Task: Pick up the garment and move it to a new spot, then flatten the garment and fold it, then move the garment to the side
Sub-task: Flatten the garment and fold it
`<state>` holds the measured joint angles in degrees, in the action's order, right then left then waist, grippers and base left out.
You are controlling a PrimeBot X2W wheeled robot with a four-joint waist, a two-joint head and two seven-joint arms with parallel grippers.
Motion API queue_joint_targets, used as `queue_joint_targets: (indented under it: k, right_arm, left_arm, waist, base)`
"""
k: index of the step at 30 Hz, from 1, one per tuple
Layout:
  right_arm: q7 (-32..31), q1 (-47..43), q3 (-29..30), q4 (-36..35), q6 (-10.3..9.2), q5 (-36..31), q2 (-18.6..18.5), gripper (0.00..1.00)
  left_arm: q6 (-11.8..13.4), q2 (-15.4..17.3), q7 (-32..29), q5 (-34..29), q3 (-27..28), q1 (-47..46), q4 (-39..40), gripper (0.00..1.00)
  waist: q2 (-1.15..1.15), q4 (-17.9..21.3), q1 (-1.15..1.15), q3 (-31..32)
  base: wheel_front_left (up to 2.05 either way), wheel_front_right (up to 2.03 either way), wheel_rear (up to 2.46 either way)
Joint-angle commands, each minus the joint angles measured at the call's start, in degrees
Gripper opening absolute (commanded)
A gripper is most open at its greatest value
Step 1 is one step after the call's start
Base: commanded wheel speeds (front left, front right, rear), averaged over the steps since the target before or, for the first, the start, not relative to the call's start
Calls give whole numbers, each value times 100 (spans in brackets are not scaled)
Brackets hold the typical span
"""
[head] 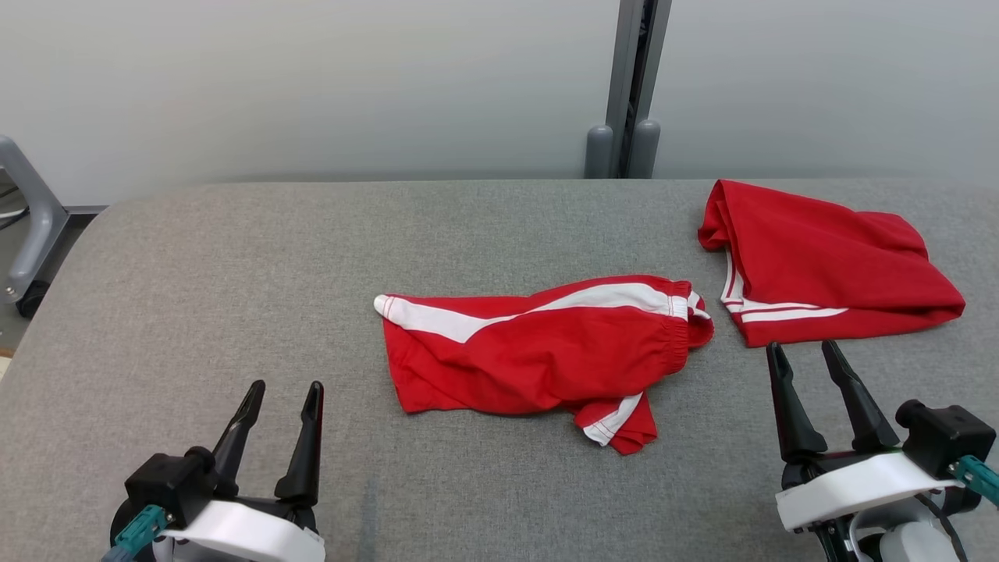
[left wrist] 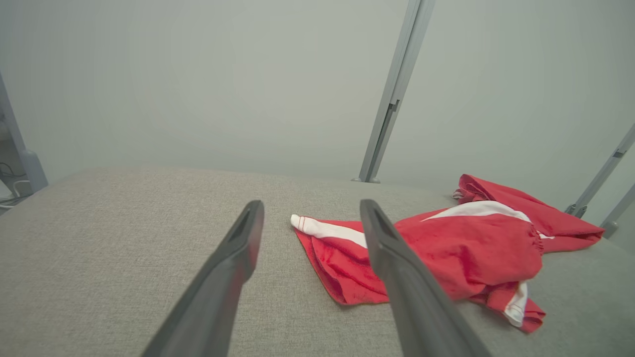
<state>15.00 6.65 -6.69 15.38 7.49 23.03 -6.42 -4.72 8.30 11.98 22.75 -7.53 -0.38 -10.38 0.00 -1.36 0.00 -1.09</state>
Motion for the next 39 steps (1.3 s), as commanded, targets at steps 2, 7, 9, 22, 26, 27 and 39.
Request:
queue_joint_targets:
  k: [2,7,9,22,26,27,39]
  right_arm:
    - [24,108,-28,25,2,-62,-43,100]
    - [25,375,-100,140,2,-63,1,100]
    - [25,530,-193,196,2,-43,10,100]
    - [-425,1818,-942,1183,2,423,-242,100]
    - [-666,2171,-1240,1472,2,723,-264,100]
    - [-701,2231,-1304,1503,2,801,-268,100]
    - [-735,2658,-2037,1440,2,1401,-435,100]
  left_arm:
    - [9,54,-39,-7,-26,-141,6,100]
    - [-24,81,-123,0,-82,-449,-84,100]
    - [-50,110,-181,18,-121,-634,-162,100]
    - [-254,504,-1208,456,-507,-2201,-1019,100]
    - [-279,645,-1563,679,-905,-2777,-1503,100]
    - [-277,650,-1615,758,-1023,-2903,-1604,100]
    - [-278,881,-1961,1770,-2253,-4235,-2942,100]
  waist:
    - [0,9,0,-62]
    - [0,45,0,-296]
    - [0,64,0,-418]
    - [0,88,0,-1238]
    - [0,61,0,-1434]
    - [0,59,0,-1473]
    - [0,207,0,-1920]
  base:
    - [0,0,0]
    - [0,0,0]
    - [0,0,0]
    - [0,0,0]
    - [0,0,0]
    - [0,0,0]
    - [0,0,0]
